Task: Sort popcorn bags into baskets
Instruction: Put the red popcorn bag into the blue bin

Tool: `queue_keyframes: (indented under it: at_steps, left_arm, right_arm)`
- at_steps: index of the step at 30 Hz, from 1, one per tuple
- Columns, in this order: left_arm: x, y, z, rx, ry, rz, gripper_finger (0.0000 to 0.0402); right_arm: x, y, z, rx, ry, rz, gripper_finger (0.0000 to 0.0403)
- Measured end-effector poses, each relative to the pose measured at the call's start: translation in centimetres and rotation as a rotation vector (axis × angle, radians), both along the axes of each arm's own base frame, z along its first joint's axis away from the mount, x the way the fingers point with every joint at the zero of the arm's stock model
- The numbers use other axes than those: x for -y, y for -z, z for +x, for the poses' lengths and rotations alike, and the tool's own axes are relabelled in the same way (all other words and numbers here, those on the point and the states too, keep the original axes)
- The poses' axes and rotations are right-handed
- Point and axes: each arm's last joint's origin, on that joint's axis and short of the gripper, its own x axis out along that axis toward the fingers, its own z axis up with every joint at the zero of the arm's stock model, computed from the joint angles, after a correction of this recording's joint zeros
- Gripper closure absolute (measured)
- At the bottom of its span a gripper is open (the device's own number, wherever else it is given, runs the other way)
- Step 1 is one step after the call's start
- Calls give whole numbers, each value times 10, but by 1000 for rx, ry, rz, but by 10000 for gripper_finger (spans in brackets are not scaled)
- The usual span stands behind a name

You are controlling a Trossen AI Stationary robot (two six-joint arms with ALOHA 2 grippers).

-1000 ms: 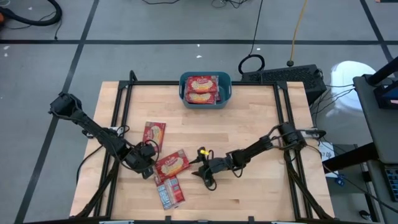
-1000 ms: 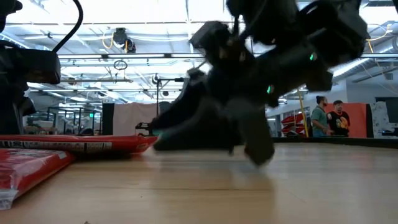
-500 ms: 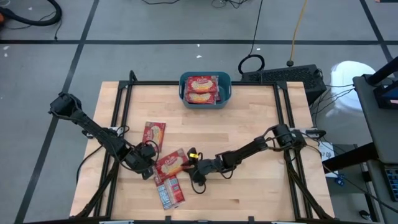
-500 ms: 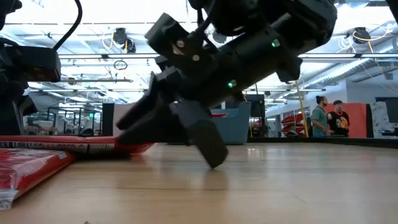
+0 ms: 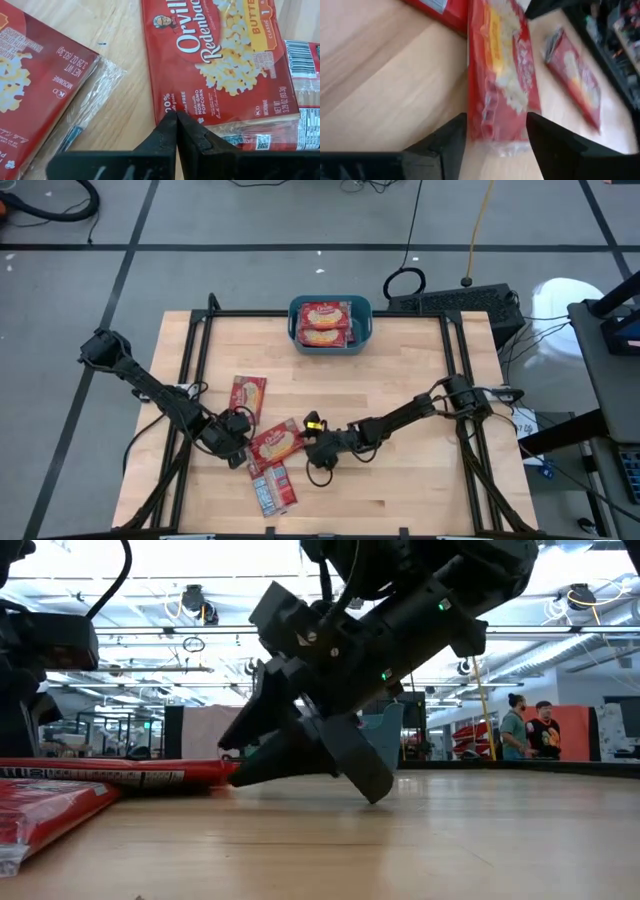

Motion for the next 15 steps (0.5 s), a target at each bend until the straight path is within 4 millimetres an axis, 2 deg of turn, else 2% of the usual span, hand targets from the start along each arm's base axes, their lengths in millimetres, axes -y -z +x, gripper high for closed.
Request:
queue_keyframes:
  at_steps: [5,11,13,15]
  left_arm:
    - [0,0,0,6,1,-3,397]
    - [2,-2,3,40,4,-25,386]
    - [3,-3,4,54,4,-35,374]
    - [4,-4,5,64,3,-43,364]
  right_arm:
    - [1,0,2,9,-41,-15,259]
    - [1,-1,2,17,-59,-23,377]
    - [1,-1,2,15,-61,-6,394]
    - [1,0,2,14,-56,2,390]
